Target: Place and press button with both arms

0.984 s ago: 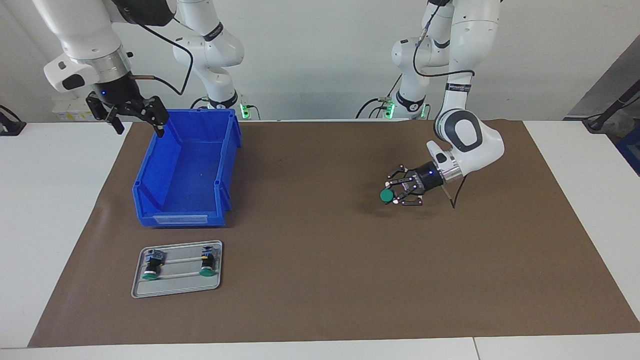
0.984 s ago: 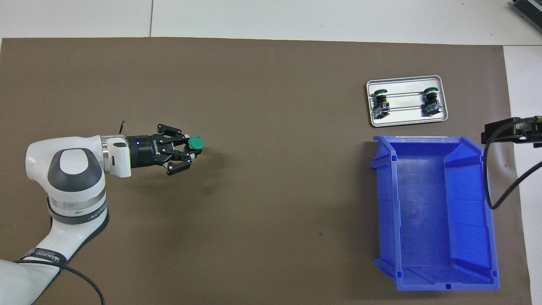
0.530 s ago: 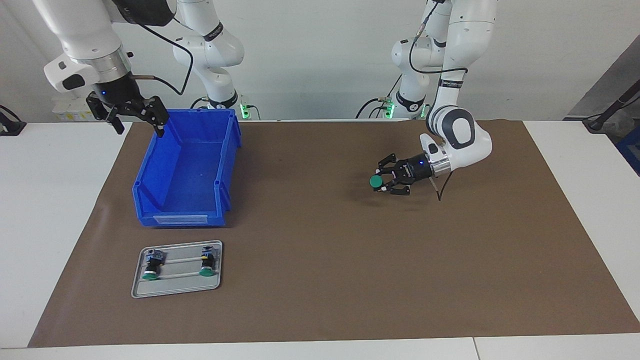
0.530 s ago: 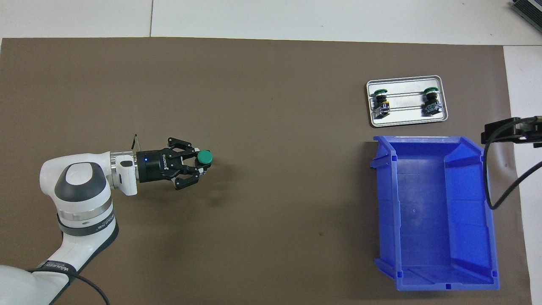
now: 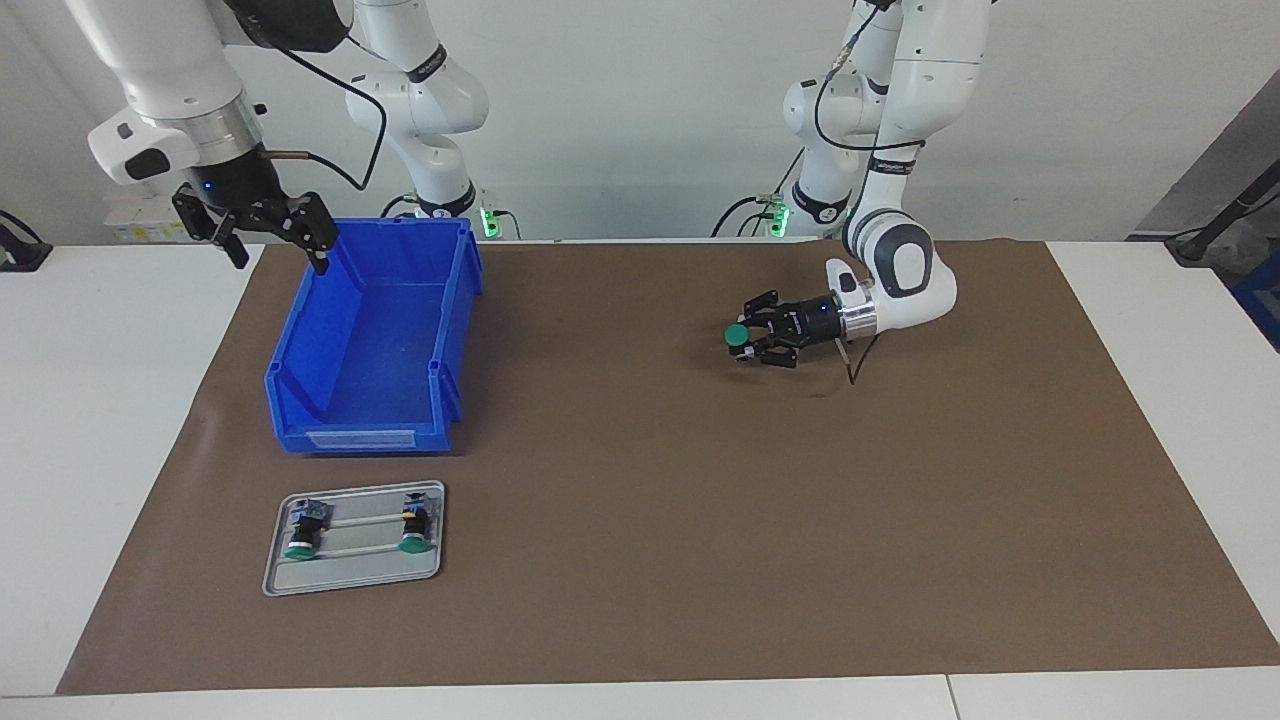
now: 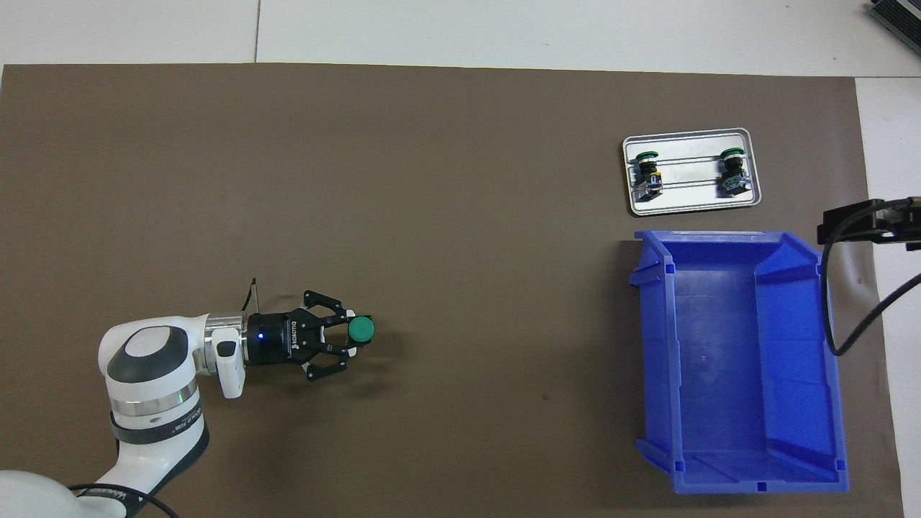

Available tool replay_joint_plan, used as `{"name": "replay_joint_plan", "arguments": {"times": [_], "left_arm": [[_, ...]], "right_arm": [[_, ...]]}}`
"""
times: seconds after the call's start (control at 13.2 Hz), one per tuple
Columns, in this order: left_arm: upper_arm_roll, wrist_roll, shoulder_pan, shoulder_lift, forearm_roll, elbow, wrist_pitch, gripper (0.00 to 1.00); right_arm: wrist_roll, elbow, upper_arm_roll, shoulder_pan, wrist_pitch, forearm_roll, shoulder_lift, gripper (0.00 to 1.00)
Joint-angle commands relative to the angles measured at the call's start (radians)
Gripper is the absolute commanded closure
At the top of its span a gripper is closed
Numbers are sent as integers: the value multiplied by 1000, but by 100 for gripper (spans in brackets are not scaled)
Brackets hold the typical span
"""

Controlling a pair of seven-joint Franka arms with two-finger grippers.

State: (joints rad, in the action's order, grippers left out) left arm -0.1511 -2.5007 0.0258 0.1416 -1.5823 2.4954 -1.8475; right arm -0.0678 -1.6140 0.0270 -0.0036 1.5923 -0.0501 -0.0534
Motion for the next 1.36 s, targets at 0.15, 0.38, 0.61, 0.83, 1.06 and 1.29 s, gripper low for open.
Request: {"name": "replay_joint_plan", "arguments": {"times": [0.15,0.38,0.61,0.83,1.06,1.29], "left_arm": [[-2,-50,0,-5,-118,31,62,100],[-1,-62,-78,53,-261,-21,41,91],[1,-122,-127,163,-334,-113,2,88],[-1,-125,-139,182,-381,-159,-48,84],[-1,-126,-168,213,-401,-213,-126,83],[-1,-127,-179,231,-404,-220,-156,83]], "right_arm": [[-4,-7,-4,-3,14,12,-10,0],[-4,-7,-4,-3,12,12,-10,0],[-4,-7,-4,-4,9,12,-10,0],[-4,-7,-4,-3,8,12,-10,0],[-4,-7,-4,-4,8,12,-10,0],[-4,-7,-4,-4,6,12,-10,0]]}}
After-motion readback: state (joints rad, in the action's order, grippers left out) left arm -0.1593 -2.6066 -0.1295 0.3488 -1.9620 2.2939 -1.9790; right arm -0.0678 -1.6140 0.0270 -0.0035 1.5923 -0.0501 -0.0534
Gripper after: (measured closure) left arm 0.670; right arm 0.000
